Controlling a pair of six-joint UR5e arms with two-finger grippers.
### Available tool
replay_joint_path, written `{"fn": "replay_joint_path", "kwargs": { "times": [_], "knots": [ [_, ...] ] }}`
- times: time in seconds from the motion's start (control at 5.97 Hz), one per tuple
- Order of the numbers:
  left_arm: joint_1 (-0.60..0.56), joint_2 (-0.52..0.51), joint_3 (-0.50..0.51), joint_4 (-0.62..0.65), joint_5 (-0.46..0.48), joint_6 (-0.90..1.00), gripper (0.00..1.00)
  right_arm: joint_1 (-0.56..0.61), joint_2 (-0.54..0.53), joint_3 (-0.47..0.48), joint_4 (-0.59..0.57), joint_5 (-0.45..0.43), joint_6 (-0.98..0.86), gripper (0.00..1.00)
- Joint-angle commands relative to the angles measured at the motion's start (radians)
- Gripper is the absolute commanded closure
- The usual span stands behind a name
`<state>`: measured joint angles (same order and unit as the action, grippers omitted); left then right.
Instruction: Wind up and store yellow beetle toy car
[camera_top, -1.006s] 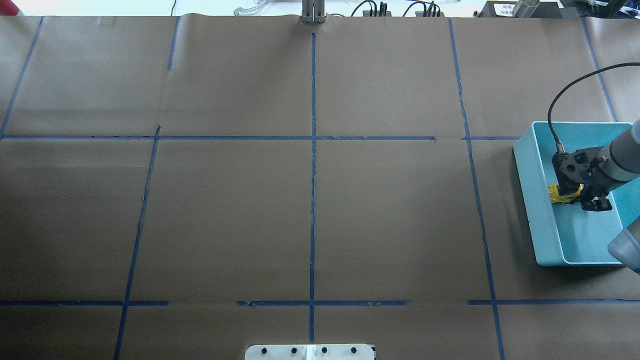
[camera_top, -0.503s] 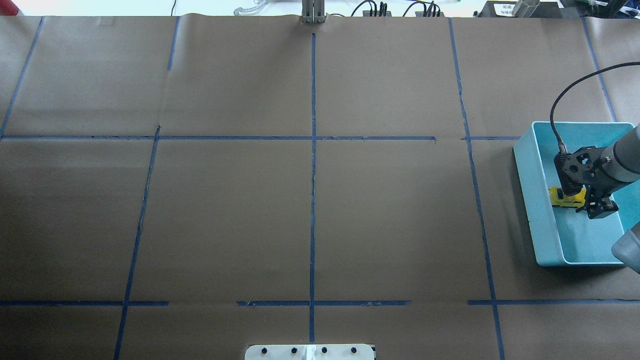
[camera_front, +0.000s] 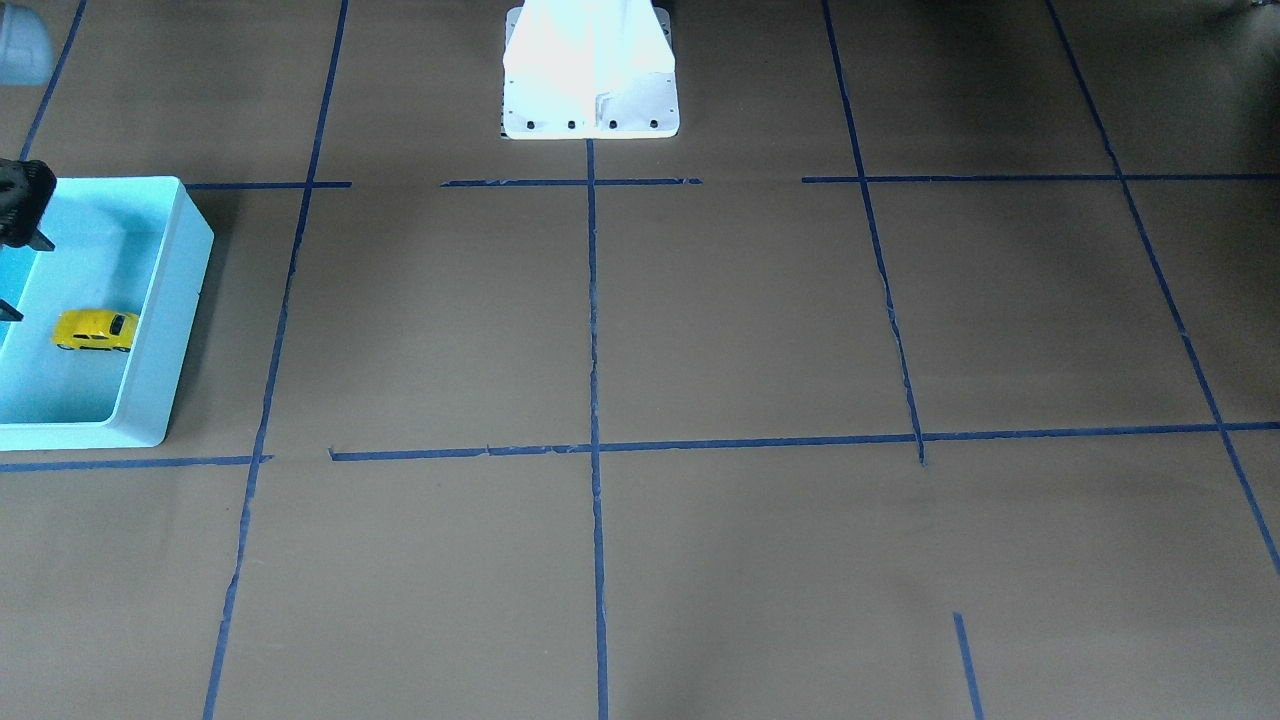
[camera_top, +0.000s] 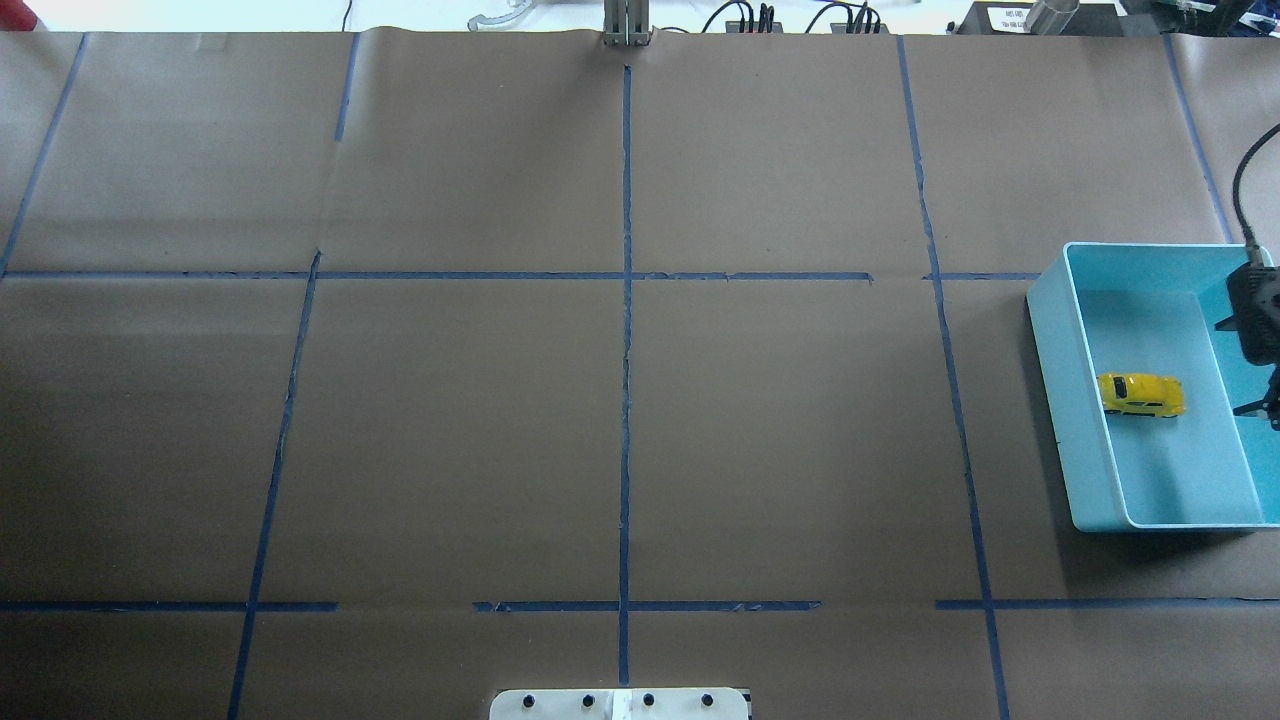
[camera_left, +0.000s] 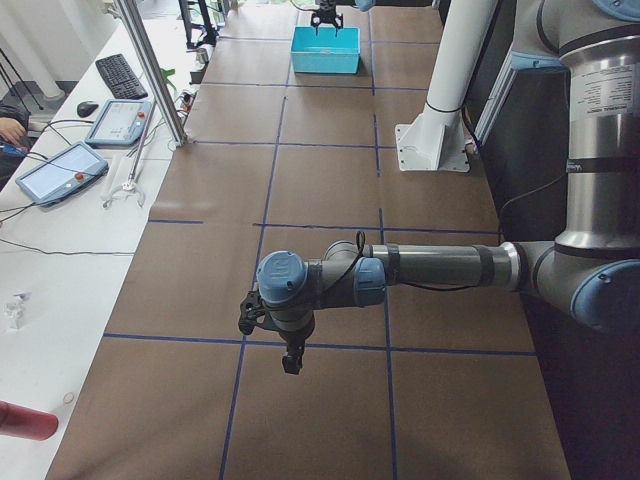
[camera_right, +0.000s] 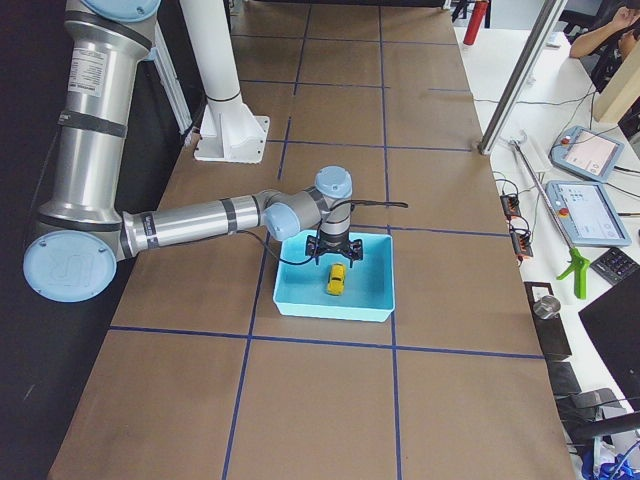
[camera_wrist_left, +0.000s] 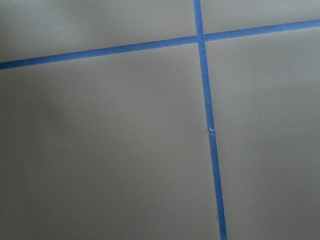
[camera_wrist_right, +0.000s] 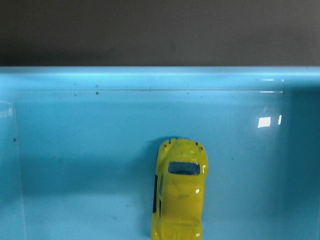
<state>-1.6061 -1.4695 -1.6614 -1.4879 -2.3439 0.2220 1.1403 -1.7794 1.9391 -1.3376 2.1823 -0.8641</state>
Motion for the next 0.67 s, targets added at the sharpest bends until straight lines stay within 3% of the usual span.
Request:
{"fn": "replay_joint_path", "kwargs": {
  "times": [0.0, 0.17, 0.5],
  "knots": [
    [0.0, 0.0, -0.001, 0.0, 0.0, 0.0, 0.0, 0.245, 0.023, 0.012, -0.329, 0.103, 0.002, 0.0],
    [0.0, 0.0, 0.0, 0.0, 0.0, 0.0, 0.0, 0.348, 0.028, -0.002, -0.416, 0.109, 0.064, 0.0],
    [0.0, -0.002, 0.0, 0.0, 0.002, 0.0, 0.0, 0.499, 0.027, -0.131, -0.466, 0.256, 0.48, 0.0]
  ]
}}
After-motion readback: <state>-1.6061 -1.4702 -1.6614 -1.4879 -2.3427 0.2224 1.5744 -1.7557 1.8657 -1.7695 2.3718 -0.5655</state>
